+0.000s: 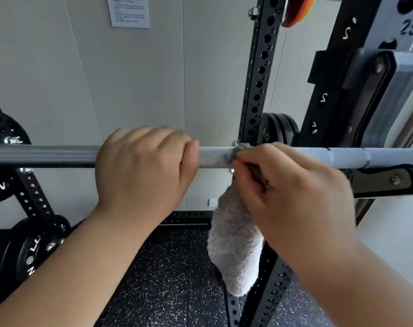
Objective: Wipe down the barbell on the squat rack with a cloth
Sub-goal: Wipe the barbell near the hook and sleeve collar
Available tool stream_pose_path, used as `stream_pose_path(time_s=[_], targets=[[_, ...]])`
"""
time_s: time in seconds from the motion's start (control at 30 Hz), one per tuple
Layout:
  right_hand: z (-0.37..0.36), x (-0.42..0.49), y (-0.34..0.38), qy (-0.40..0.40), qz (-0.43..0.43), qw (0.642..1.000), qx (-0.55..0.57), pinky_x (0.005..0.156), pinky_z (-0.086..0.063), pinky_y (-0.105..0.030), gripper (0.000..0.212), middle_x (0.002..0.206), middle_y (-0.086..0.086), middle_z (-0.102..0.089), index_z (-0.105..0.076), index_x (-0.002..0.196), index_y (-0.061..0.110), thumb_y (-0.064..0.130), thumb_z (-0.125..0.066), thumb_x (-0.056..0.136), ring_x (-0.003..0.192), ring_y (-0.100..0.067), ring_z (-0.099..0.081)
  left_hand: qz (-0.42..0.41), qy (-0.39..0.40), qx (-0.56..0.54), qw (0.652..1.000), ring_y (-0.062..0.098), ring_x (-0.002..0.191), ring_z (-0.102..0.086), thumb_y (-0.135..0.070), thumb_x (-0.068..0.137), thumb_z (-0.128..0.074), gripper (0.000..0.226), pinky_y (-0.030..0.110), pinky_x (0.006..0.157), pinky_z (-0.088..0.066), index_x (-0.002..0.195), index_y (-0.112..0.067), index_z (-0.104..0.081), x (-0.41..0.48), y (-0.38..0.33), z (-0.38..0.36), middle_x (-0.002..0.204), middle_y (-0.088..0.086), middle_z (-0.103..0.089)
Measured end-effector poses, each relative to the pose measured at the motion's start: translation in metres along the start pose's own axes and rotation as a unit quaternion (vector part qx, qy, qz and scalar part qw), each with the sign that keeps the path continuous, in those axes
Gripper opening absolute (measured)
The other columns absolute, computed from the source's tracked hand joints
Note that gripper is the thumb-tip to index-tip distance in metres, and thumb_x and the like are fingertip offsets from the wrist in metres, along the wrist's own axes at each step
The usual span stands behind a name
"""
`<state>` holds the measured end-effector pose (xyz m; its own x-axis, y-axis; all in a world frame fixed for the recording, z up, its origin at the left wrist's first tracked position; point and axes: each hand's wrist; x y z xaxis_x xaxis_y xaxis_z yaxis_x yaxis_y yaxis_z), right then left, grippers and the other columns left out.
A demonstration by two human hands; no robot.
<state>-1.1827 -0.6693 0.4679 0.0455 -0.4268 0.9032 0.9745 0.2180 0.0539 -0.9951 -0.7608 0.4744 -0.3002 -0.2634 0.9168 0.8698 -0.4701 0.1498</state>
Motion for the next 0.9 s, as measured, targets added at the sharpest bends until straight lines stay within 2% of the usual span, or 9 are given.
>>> stream_pose_path(time_s=[0.07, 0.13, 0.23, 0.37, 0.47, 0.6, 0.7, 0.8, 0.9], targets=[[0.012, 0.007, -0.010, -0.020, -0.040, 0.999, 0.007, 0.044, -0.048, -0.033, 0.019, 0.072, 0.009, -0.065, -0.074, 0.089, 0.022, 0.033, -0.064, 0.102, 0.054, -0.018, -0.058, -0.055, -0.033, 0.009, 0.998, 0.033, 0.071, -0.061, -0.034, 0.108, -0.047, 0.035, 0.043, 0.068, -0.037, 0.094, -0.017, -0.074, -0.011, 0.003, -0.008, 0.083, 0.003, -0.070], [0.008, 0.008, -0.004, -0.015, -0.023, 1.000, 0.015, 0.044, -0.047, -0.033, 0.020, 0.073, 0.008, -0.066, -0.073, 0.087, 0.020, 0.031, -0.065, 0.101, 0.053, -0.018, -0.058, -0.056, -0.038, 0.027, 0.997, 0.032, 0.074, -0.061, -0.038, 0.108, -0.049, 0.034, 0.043, 0.072, -0.036, 0.100, -0.018, -0.075, -0.013, -0.004, -0.012, 0.087, 0.001, -0.070], [-0.009, -0.003, 0.013, -0.003, 0.035, 0.999, -0.003, 0.040, -0.042, -0.031, 0.025, 0.068, 0.008, -0.062, -0.069, 0.081, 0.019, 0.032, -0.064, 0.102, 0.046, -0.017, -0.050, -0.035, -0.020, 0.025, 0.999, 0.033, 0.067, -0.056, -0.043, 0.111, -0.039, 0.043, 0.041, 0.068, -0.032, 0.088, -0.019, -0.066, -0.004, -0.017, -0.009, 0.074, 0.002, -0.060], [0.004, 0.007, -0.008, -0.038, -0.042, 0.998, 0.004, 0.041, -0.043, -0.033, 0.026, 0.066, 0.007, -0.058, -0.067, 0.083, 0.017, 0.032, -0.063, 0.103, 0.046, -0.023, -0.051, -0.047, 0.044, 0.022, 0.998, 0.032, 0.054, -0.056, -0.041, 0.110, -0.035, 0.046, 0.035, 0.061, -0.030, 0.076, -0.022, -0.060, 0.008, -0.011, -0.003, 0.060, 0.002, -0.056], [-0.006, 0.005, 0.004, -0.029, -0.013, 0.999, -0.001, 0.040, -0.043, -0.033, 0.023, 0.069, 0.006, -0.062, -0.069, 0.085, 0.017, 0.030, -0.062, 0.103, 0.047, -0.022, -0.052, -0.013, 0.105, 0.030, 0.994, 0.027, 0.042, -0.035, -0.042, 0.104, -0.028, 0.051, 0.026, 0.054, -0.020, 0.063, -0.022, -0.051, 0.023, -0.016, 0.008, 0.049, 0.001, -0.046], [-0.010, 0.003, 0.007, -0.024, -0.019, 1.000, -0.005, 0.039, -0.042, -0.033, 0.024, 0.063, 0.006, -0.060, -0.069, 0.083, 0.019, 0.032, -0.061, 0.102, 0.045, -0.023, -0.051, 0.005, 0.222, 0.039, 0.974, 0.028, 0.059, -0.042, -0.049, 0.100, -0.005, 0.054, 0.033, 0.055, -0.030, 0.066, -0.021, -0.037, 0.037, -0.016, 0.013, 0.060, -0.003, -0.041], [0.001, 0.010, -0.003, -0.041, -0.078, 0.996, 0.001, 0.042, -0.044, -0.035, 0.021, 0.063, 0.006, -0.058, -0.069, 0.083, 0.019, 0.030, -0.064, 0.100, 0.048, -0.023, -0.053, -0.010, 0.196, 0.046, 0.980, 0.029, 0.053, -0.039, -0.045, 0.103, -0.009, 0.056, 0.031, 0.051, -0.026, 0.065, -0.019, -0.040, 0.036, -0.015, 0.013, 0.055, -0.002, -0.035], [-0.007, 0.001, 0.012, -0.022, -0.018, 0.999, -0.017, 0.041, -0.043, -0.032, 0.021, 0.066, 0.006, -0.063, -0.071, 0.085, 0.018, 0.028, -0.062, 0.101, 0.045, -0.023, -0.052, -0.017, 0.153, 0.041, 0.987, 0.022, 0.041, -0.021, -0.040, 0.104, -0.025, 0.051, 0.021, 0.052, -0.012, 0.058, -0.020, -0.037, 0.029, -0.015, 0.012, 0.046, -0.005, -0.024], [0.002, 0.004, -0.002, -0.028, -0.055, 0.998, -0.016, 0.043, -0.045, -0.033, 0.020, 0.065, 0.007, -0.062, -0.071, 0.084, 0.020, 0.031, -0.065, 0.100, 0.048, -0.022, -0.054, -0.025, 0.115, 0.004, 0.993, 0.025, 0.045, -0.031, -0.039, 0.105, -0.031, 0.043, 0.024, 0.052, -0.015, 0.066, -0.024, -0.038, 0.019, -0.011, 0.011, 0.052, -0.005, -0.035]])
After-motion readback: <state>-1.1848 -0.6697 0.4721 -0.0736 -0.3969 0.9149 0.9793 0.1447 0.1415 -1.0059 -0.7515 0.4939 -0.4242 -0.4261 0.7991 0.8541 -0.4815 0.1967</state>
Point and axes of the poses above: each hand's wrist, its own x-axis towards the middle knuckle, its own z-axis out of the back of the hand, y = z × x
